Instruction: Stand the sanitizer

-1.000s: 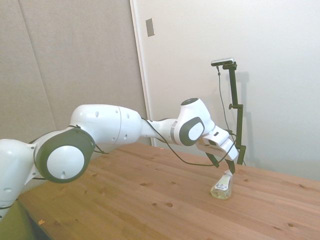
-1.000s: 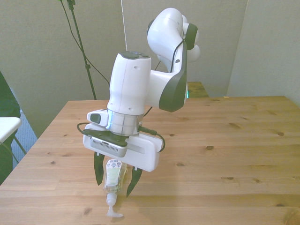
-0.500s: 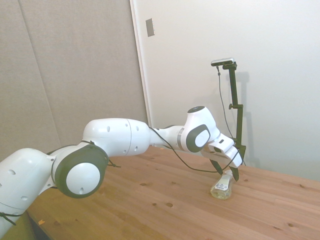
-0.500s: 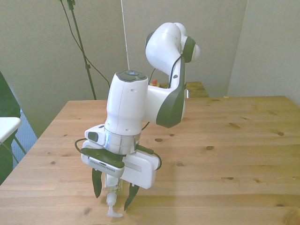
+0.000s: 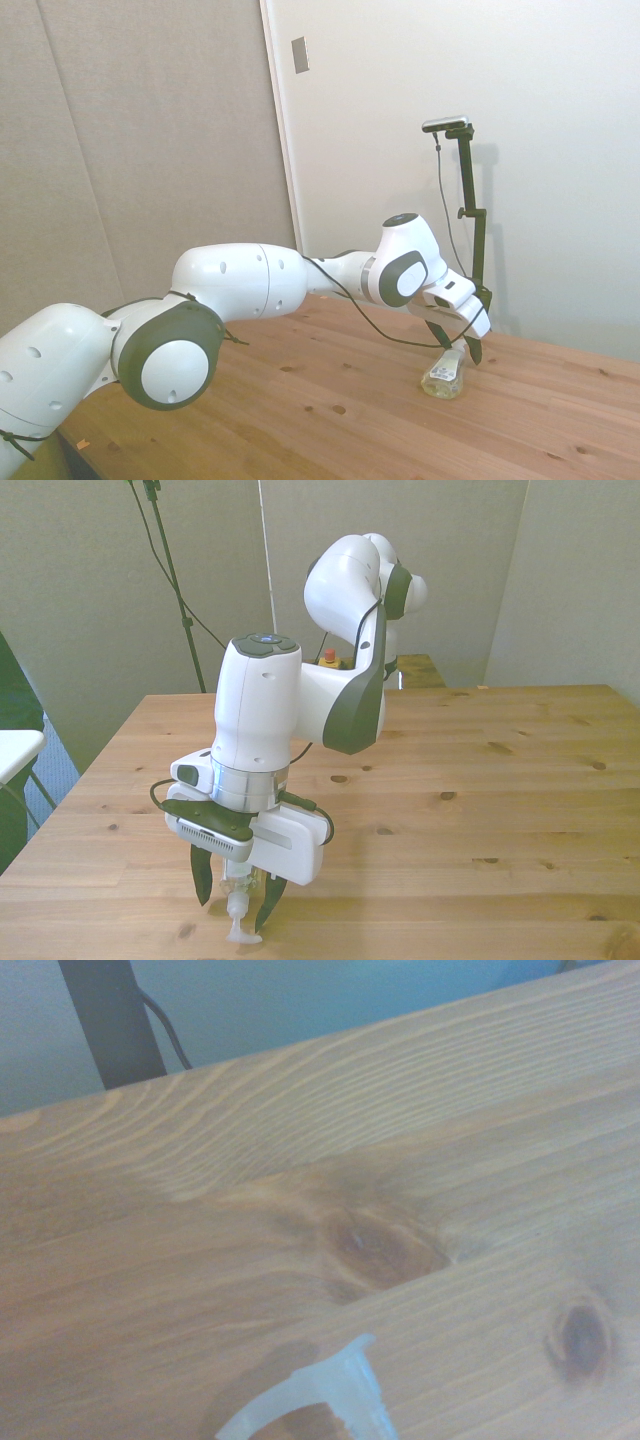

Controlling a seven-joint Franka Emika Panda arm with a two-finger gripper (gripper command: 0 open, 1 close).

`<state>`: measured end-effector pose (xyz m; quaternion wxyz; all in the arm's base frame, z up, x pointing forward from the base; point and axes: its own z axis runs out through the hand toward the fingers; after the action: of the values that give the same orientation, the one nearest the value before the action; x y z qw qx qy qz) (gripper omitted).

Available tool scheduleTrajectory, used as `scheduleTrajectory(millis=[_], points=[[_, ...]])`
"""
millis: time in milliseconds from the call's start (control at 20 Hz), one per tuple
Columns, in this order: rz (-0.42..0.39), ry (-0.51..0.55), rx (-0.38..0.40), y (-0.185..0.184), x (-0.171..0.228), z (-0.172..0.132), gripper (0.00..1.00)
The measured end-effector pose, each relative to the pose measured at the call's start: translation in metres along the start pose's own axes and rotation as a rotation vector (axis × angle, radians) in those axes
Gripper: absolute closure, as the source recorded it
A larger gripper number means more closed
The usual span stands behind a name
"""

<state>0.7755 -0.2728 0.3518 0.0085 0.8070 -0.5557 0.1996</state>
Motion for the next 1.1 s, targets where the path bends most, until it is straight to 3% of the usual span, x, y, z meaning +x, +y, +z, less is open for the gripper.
scheduleTrajectory(millis=[500, 900, 1100], points=[[-0.010, -0.041, 0.004, 0.003, 0.001, 0.001, 1.00], [0.026, -0.067, 0.017, 0.011, 0.011, 0.000, 1.00], [0.032, -0.055, 0.045, 0.004, 0.013, -0.020, 1.00]])
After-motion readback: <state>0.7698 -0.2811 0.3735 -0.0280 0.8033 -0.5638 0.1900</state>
